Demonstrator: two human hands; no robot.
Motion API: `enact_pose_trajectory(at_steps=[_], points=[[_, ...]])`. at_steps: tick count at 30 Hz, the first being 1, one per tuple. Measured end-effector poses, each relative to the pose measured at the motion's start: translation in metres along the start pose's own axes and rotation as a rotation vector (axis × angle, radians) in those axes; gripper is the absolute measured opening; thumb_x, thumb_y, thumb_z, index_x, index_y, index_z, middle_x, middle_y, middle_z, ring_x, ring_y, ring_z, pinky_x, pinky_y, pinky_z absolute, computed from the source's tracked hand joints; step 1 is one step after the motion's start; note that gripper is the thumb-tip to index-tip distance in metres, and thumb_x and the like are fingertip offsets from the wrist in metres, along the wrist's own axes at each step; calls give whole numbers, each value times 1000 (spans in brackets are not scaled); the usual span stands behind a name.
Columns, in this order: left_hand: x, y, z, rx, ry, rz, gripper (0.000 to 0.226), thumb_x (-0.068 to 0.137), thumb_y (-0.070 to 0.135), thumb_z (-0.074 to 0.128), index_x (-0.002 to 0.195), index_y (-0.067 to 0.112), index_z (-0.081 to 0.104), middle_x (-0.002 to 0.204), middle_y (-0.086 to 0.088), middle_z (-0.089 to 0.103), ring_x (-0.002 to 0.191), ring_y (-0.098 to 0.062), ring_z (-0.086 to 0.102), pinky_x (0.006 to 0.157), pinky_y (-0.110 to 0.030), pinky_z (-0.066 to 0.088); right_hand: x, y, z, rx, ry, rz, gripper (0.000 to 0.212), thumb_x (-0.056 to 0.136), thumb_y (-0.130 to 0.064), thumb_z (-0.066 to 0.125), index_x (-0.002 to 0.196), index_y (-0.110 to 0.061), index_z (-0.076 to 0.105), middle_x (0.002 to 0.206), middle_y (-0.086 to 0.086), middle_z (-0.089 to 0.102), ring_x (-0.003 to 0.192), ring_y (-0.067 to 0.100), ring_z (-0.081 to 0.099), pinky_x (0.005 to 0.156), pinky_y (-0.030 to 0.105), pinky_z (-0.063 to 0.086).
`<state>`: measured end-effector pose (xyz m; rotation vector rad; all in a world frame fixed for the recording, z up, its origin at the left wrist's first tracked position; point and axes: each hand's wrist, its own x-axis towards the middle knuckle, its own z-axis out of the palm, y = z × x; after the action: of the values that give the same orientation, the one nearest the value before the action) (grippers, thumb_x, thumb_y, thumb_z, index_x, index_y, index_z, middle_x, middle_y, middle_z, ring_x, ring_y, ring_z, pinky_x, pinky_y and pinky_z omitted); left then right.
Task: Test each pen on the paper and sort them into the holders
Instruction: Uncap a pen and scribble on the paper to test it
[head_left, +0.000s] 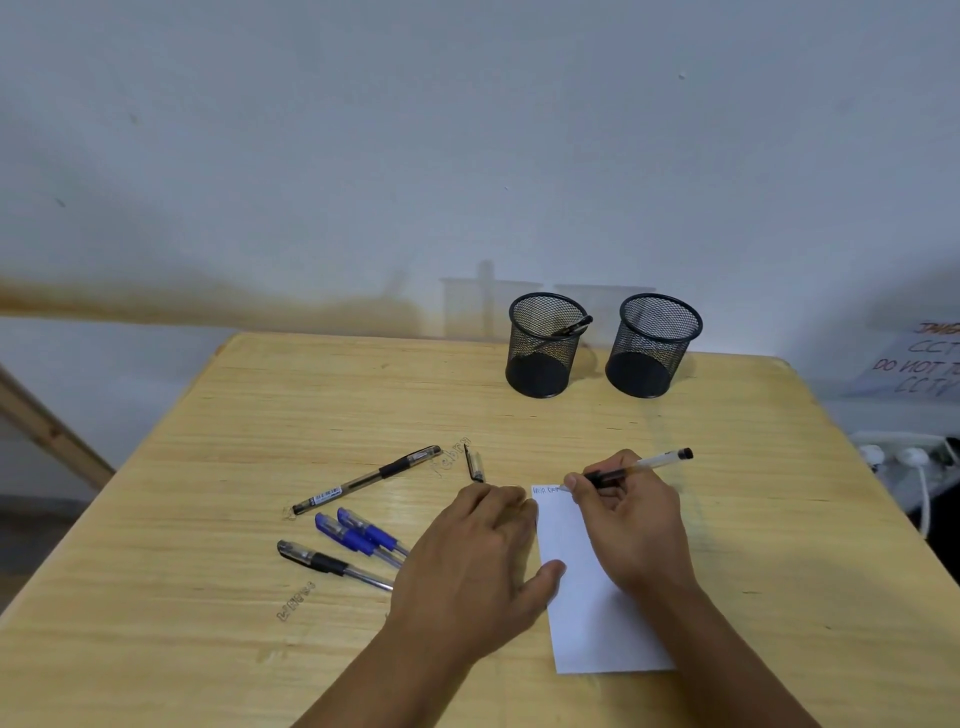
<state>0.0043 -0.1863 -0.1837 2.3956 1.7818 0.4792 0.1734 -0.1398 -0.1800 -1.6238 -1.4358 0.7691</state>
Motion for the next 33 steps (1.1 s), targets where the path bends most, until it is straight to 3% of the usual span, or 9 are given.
enact_pose_trajectory(at_steps=[6, 12, 16, 21, 25, 29, 33], points=[[-1, 1, 0, -7, 26, 5, 61, 85, 65, 42, 130, 27, 58, 136, 14, 54, 128, -6, 36, 95, -24, 43, 1, 2, -1, -8, -2, -9, 11, 88, -19, 71, 83, -15, 62, 73, -6, 72, 71, 4, 70, 70, 27, 58], [-1, 0, 0, -13, 10, 2, 64, 86, 66, 39, 136, 28, 53, 142, 15, 48, 132, -5, 30, 100, -24, 38, 0, 3, -1, 21, 10, 4, 11, 88, -19, 71, 82, -17, 61, 72, -6, 72, 70, -1, 69, 68, 23, 56], [-1, -1, 1, -18, 22, 6, 64, 86, 66, 39, 136, 29, 52, 142, 16, 47, 132, -3, 28, 99, -23, 38, 3, 2, -6, 114, 39, 86, 12, 87, -23, 72, 82, -17, 63, 72, -5, 74, 70, 5, 71, 65, 23, 53], [-2, -1, 1, -37, 44, 1, 62, 84, 66, 41, 134, 31, 54, 140, 18, 48, 130, -2, 31, 97, -21, 38, 7, -3, -12, 206, -27, 140, 9, 89, -20, 70, 84, -14, 66, 72, 1, 75, 74, 16, 73, 73, 32, 59], [-1, 3, -2, -15, 69, 23, 54, 83, 64, 45, 122, 30, 61, 130, 16, 57, 121, -6, 44, 90, -22, 41, 13, -6, -21, 355, -64, 184, 6, 89, -13, 69, 85, -9, 70, 75, 12, 74, 72, 20, 68, 82, 42, 58], [1, 4, -4, 15, 74, 21, 54, 81, 65, 44, 115, 28, 65, 125, 15, 61, 114, -9, 51, 89, -26, 41, 10, -8, -24, 289, -47, 147, 9, 87, -18, 71, 87, -11, 67, 71, 3, 73, 68, 16, 67, 70, 31, 54], [2, 5, -10, 21, 99, -25, 49, 80, 66, 45, 96, 26, 68, 109, 15, 66, 103, -9, 53, 83, -28, 43, 3, -8, -30, 294, -37, 127, 11, 86, -19, 73, 88, -10, 66, 70, 2, 73, 66, 14, 67, 69, 31, 54]])
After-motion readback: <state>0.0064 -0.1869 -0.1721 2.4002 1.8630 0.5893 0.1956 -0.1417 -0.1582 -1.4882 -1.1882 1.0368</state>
